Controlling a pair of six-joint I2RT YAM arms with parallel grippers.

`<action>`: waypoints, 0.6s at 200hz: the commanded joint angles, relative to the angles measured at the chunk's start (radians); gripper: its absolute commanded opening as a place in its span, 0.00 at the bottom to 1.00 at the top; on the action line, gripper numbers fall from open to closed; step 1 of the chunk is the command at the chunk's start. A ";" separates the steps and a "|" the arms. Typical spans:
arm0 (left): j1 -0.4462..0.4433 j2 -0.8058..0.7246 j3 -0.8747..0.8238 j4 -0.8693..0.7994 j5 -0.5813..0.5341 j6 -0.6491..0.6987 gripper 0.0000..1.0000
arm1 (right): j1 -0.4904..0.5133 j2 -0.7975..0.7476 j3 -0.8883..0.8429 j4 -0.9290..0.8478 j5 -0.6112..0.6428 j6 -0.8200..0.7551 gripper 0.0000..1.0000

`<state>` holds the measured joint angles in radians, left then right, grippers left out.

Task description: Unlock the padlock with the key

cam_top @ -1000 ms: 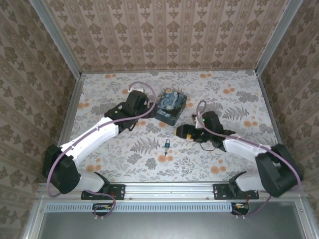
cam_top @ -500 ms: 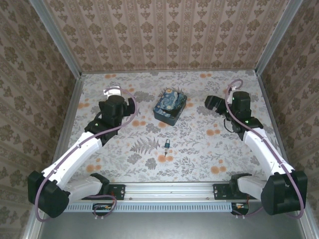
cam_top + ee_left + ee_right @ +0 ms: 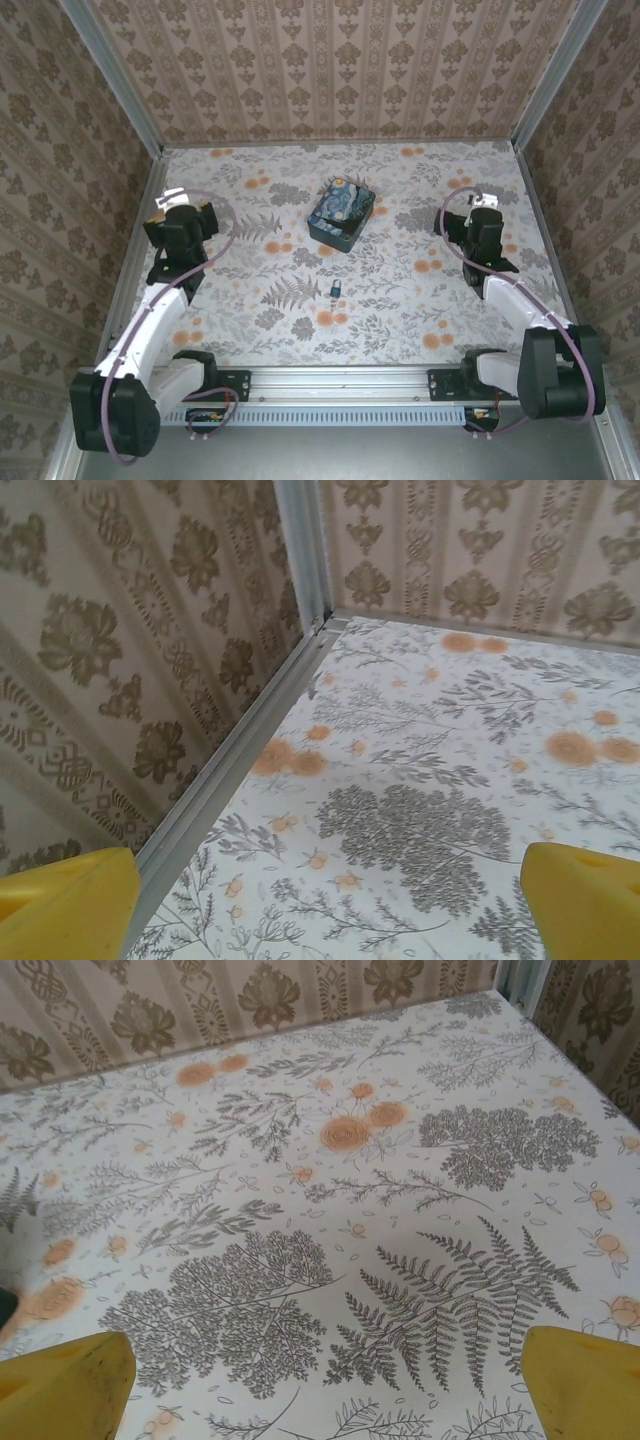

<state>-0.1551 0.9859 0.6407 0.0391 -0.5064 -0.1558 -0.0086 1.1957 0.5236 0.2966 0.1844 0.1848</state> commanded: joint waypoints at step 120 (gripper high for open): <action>0.080 0.495 -0.318 0.931 0.262 0.192 1.00 | 0.012 0.340 -0.171 0.672 -0.140 -0.143 1.00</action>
<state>-0.0822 1.4059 0.3649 0.7254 -0.3027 -0.0025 -0.0017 1.5318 0.3077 0.9009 0.1093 0.0765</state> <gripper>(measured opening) 0.999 0.995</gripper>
